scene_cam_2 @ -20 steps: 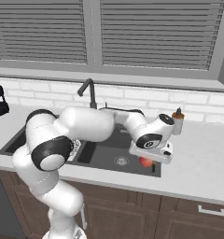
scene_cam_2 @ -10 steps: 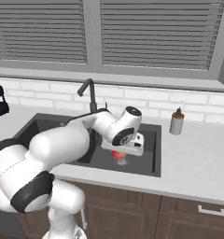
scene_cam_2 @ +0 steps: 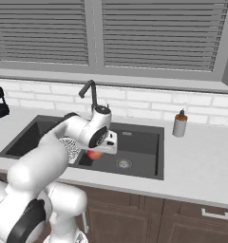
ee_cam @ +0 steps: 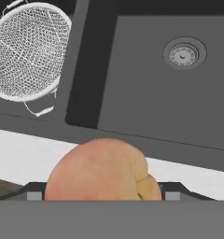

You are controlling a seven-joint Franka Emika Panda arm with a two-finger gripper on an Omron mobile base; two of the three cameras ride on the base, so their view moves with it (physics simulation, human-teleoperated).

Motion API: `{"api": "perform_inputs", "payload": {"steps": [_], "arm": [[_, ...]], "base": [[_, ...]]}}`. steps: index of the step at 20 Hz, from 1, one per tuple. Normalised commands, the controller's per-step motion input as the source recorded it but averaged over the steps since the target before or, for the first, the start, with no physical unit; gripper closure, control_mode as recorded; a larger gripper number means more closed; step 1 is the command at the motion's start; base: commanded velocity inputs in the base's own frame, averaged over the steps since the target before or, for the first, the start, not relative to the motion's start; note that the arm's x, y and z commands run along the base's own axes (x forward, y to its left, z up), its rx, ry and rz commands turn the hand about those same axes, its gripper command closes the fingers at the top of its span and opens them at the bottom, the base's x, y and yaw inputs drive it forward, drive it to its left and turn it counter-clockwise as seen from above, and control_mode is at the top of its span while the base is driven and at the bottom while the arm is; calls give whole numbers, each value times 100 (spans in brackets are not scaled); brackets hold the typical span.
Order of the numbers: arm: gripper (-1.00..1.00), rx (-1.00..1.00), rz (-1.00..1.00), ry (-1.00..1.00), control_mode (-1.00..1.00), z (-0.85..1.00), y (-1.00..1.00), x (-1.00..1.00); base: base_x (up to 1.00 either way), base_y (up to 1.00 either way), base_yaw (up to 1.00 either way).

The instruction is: Put the colander in the sink, put the peach in the colander, and turn on the sink faucet and pour water over the colander.

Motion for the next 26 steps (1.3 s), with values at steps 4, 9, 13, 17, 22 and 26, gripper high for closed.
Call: {"api": "perform_inputs", "payload": {"steps": [4, 9, 13, 17, 22, 26], "arm": [[100, 0, 1, 0, -100, 11, 100, 0], [100, 0, 0, 0, -100, 3, 100, 1], [100, 0, 0, 0, -100, 0, 100, 10], [100, 0, 0, 0, -100, 0, 100, 23], [100, 0, 0, 0, -100, 0, 97, 58], [100, 0, -4, 1, -100, 0, 70, 81]], "base": [[0, 0, 0], [0, 0, 0], [0, 0, 0], [0, 0, 0], [0, 0, 0], [0, 0, 0]]}}
